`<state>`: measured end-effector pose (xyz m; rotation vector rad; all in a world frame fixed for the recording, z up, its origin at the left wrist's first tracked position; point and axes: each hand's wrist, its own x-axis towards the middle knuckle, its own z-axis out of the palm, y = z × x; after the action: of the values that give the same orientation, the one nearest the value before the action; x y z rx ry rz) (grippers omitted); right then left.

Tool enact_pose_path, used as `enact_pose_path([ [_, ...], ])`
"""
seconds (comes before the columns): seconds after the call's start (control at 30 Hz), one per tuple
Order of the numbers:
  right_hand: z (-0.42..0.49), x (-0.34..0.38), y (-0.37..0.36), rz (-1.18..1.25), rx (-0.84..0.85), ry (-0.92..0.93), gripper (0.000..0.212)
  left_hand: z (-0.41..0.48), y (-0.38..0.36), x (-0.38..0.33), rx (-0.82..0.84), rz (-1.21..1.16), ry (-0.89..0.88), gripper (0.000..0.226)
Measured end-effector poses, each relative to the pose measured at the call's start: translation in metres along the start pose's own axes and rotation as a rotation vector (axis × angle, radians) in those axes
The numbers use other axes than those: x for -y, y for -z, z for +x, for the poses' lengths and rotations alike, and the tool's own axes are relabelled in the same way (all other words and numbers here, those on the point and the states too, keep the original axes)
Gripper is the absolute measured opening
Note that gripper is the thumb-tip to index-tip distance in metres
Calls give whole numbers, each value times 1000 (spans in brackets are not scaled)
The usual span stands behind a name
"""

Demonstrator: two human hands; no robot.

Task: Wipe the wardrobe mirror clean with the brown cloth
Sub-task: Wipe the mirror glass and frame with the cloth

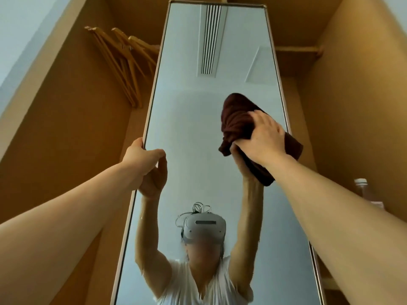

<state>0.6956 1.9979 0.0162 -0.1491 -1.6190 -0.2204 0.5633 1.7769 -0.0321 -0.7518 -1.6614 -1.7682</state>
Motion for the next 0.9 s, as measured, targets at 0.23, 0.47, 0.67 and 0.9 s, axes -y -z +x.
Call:
enact_pose_path([
  [0.23,-9,-14,6,-29,111,11,84,-18,-26,-36,-65,615,-287,89],
  [0.47,-16,-16,9,7,167,44,86,-66,-98,-79,274,811,-1087,85],
  [0.67,-37,-23,28,308,142,22,84,-57,-105,-89,214,968,-1005,83],
  [0.9,-61,-48,29,-216,104,168,57,-42,-112,-87,134,996,-1034,64],
])
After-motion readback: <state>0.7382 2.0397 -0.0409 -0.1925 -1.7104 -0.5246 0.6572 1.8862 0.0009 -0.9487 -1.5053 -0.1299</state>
